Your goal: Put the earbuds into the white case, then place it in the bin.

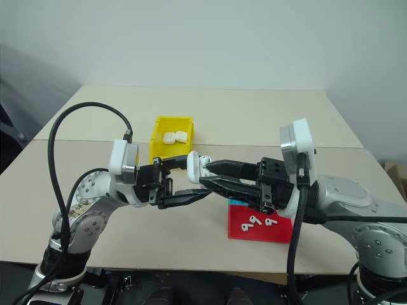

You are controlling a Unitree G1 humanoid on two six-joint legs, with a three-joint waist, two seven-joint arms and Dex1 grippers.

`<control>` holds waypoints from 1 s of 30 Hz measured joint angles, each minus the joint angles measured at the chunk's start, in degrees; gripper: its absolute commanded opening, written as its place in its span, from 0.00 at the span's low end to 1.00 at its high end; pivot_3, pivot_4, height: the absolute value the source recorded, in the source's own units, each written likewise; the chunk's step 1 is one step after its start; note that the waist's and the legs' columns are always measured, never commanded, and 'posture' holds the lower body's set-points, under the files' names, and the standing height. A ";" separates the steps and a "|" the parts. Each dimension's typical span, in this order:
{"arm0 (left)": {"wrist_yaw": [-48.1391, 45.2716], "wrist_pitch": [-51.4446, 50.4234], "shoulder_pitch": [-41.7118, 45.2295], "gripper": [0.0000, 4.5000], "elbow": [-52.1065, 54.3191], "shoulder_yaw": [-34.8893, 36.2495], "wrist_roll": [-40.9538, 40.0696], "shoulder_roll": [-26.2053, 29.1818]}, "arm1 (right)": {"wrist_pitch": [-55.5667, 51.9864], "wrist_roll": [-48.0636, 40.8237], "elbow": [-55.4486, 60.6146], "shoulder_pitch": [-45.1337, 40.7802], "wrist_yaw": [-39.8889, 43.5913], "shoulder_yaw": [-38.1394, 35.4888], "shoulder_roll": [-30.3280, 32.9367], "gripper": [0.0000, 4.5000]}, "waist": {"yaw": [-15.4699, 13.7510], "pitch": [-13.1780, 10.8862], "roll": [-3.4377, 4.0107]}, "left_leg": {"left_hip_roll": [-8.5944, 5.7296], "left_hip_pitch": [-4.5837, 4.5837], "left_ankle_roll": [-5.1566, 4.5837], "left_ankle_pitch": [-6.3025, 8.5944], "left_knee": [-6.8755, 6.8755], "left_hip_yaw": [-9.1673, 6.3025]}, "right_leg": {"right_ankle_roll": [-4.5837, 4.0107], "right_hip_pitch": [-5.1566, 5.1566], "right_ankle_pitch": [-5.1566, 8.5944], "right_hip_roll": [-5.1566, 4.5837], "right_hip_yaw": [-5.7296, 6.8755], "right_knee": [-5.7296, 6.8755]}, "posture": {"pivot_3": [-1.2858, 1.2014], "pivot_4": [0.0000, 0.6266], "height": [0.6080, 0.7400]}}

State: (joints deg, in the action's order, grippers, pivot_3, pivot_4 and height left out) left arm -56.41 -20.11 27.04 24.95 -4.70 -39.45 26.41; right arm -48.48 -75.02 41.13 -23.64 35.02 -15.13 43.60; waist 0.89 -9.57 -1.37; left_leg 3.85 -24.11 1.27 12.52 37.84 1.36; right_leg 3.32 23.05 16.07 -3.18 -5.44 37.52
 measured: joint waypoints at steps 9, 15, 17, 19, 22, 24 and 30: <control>-0.72 0.39 0.00 0.61 -1.19 0.00 0.65 0.06 | 3.11 4.03 -1.19 1.62 3.88 -1.47 3.40 0.43 | -0.08 0.00 -0.01 | -0.01 0.00 0.00 0.00 0.00 0.01 | 0.00 -0.01 0.00 -0.01 0.00 -0.02 | 0.52 0.24 1.00; -2.10 1.43 0.88 0.61 -4.38 -1.52 3.43 -0.60 | 3.31 4.64 -10.50 -9.89 11.54 -2.14 11.24 0.43 | 0.19 -0.01 0.01 | -0.01 0.06 0.00 0.00 -0.01 0.03 | 0.00 -0.01 -0.01 0.02 -0.04 0.01 | 0.52 0.24 1.00; -2.71 1.69 2.23 0.61 -6.14 -2.86 4.81 -1.25 | 3.01 6.36 -12.43 -15.68 14.89 0.75 13.23 0.35 | 0.12 0.00 0.01 | 0.03 0.07 -0.01 0.00 -0.03 -0.01 | -0.01 -0.02 0.00 0.05 0.00 -0.02 | 0.52 0.24 1.00; -3.23 3.01 3.34 0.61 -8.12 -3.80 6.77 -1.72 | 3.02 8.82 -13.78 -19.64 18.28 4.45 13.31 0.24 | 0.11 0.00 0.01 | 0.02 0.03 -0.01 0.00 -0.02 0.00 | -0.01 -0.01 0.00 0.04 -0.01 -0.06 | 0.52 0.24 1.00; -3.72 5.04 4.47 0.61 -10.85 -4.88 9.28 -2.67 | 2.99 13.24 -15.63 -24.93 22.50 11.03 13.10 0.01 | 0.02 0.00 0.00 | 0.02 -0.05 -0.01 0.00 -0.02 0.01 | -0.01 0.08 -0.01 0.03 -0.01 -0.07 | 0.52 0.24 1.00; -4.03 5.42 4.70 0.61 -11.89 -5.47 10.30 -3.33 | 3.04 16.64 -16.58 -27.85 25.59 14.60 12.90 0.01 | -0.09 0.00 0.01 | 0.02 -0.09 -0.01 0.00 -0.01 0.01 | -0.01 0.11 0.00 0.03 0.00 -0.08 | 0.52 0.24 1.00; -4.79 7.50 5.61 0.61 -13.30 -5.77 12.41 -4.15 | 3.99 25.09 -18.63 -32.18 30.74 21.58 10.00 0.01 | -0.18 0.00 0.01 | 0.01 -0.10 -0.01 0.00 0.00 0.01 | 0.00 0.12 -0.01 0.01 0.01 -0.05 | 0.52 0.24 1.00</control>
State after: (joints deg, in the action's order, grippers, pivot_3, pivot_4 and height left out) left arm -61.20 -12.61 32.65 11.65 -10.47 -27.05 22.26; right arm -44.49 -49.93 22.51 -55.83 65.76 6.45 53.60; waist 0.72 -9.57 -1.36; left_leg 3.86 -24.21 1.26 12.52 37.85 1.37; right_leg 3.32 23.17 16.06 -3.17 -5.43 37.48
